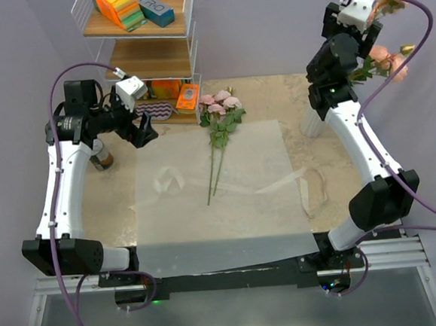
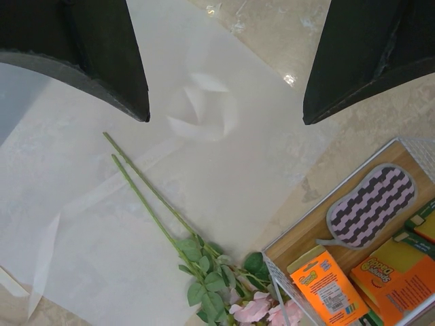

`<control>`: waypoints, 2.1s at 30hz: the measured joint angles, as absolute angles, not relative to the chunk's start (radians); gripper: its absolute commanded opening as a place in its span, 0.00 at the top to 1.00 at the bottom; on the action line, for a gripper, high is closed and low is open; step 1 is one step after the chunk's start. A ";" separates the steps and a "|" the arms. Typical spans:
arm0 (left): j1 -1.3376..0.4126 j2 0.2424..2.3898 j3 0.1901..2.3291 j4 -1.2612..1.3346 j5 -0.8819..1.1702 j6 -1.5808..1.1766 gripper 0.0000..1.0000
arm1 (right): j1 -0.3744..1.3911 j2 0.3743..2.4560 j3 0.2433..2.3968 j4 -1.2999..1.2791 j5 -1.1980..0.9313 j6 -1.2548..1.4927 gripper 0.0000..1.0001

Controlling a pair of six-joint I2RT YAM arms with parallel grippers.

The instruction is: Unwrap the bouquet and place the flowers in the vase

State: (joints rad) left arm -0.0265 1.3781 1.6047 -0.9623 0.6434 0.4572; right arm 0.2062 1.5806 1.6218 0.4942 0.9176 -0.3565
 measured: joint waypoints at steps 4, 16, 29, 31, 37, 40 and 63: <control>-0.027 1.357 1.605 -0.965 0.648 0.453 0.01 | 0.210 1.539 1.641 0.339 0.934 -0.271 0.16; -0.027 1.290 1.618 -0.973 0.648 0.424 0.01 | 0.376 1.484 1.964 -0.260 0.674 0.032 0.17; -0.027 1.281 1.674 -0.991 0.648 0.396 0.01 | 0.499 1.355 1.819 -0.405 0.166 0.115 0.14; -0.027 1.280 1.678 -0.992 0.648 0.391 0.01 | 0.513 1.394 1.814 -0.408 0.162 0.120 0.14; -0.027 1.280 1.678 -0.997 0.647 0.380 0.01 | 0.582 1.543 1.793 -0.427 0.227 0.129 0.12; -0.027 1.280 1.678 -0.997 0.646 0.377 0.01 | 0.613 1.611 1.755 -0.429 0.288 0.158 0.12; -0.027 1.245 1.605 -0.989 0.620 0.386 0.01 | 0.616 2.130 1.632 -0.376 0.355 0.523 0.28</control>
State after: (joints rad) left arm -0.0265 1.2449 1.6051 -0.9886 0.6197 0.3859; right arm 0.6159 2.1296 1.6321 -0.3759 0.3550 0.5232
